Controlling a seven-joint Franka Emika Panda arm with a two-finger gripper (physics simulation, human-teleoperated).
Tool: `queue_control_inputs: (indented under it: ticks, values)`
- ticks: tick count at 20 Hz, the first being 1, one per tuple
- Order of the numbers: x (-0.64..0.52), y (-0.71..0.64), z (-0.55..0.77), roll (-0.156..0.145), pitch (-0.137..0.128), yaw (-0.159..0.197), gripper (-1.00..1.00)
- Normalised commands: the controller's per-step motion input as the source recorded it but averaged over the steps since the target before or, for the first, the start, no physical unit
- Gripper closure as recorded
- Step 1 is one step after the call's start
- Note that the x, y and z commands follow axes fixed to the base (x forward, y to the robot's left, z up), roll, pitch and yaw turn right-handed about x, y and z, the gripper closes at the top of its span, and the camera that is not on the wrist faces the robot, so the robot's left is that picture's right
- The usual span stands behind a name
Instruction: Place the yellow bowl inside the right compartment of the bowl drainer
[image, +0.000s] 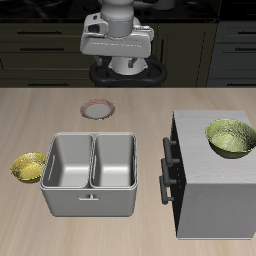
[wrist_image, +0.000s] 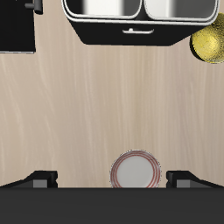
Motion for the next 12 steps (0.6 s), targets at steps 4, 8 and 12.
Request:
queue_control_inputs:
  ticks: [4, 8, 12]
  values:
    - [0.16, -0.48, 0.16, -0.048, -0.064, -0.019, -1.00]
    - [0.18, -0.50, 0.16, -0.031, -0.055, -0.017, -1.00]
    - [0.23, -0.38, 0.17, 0.020, -0.052, 0.024, -1.00]
